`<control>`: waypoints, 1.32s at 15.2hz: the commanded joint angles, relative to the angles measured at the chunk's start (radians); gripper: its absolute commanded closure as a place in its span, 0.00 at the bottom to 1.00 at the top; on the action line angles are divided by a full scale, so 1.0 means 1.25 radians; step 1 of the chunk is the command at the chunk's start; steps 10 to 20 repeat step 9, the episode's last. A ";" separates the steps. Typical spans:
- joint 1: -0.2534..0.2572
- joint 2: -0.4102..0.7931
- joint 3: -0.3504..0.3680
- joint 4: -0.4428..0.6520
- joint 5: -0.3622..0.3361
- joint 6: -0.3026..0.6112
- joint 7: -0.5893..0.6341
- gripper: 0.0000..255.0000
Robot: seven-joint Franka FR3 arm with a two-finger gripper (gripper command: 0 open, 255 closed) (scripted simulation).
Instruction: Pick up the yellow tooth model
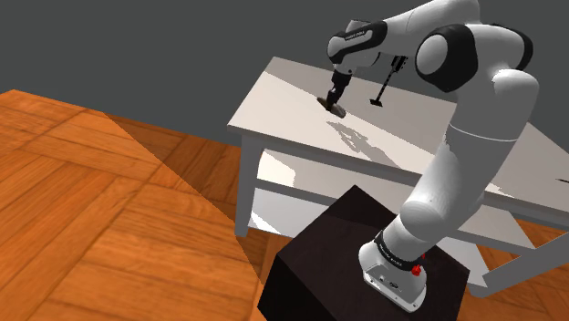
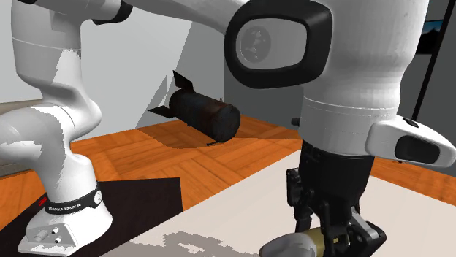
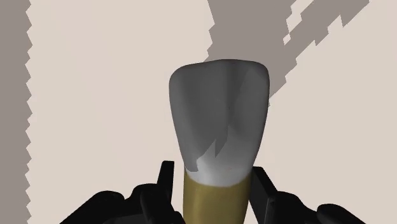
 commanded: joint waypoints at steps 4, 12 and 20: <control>0.002 -0.021 -0.003 0.030 -0.010 -0.050 0.006 1.00; 0.003 -0.031 -0.004 0.052 -0.014 -0.081 0.009 1.00; 0.003 -0.031 -0.004 0.052 -0.014 -0.081 0.009 1.00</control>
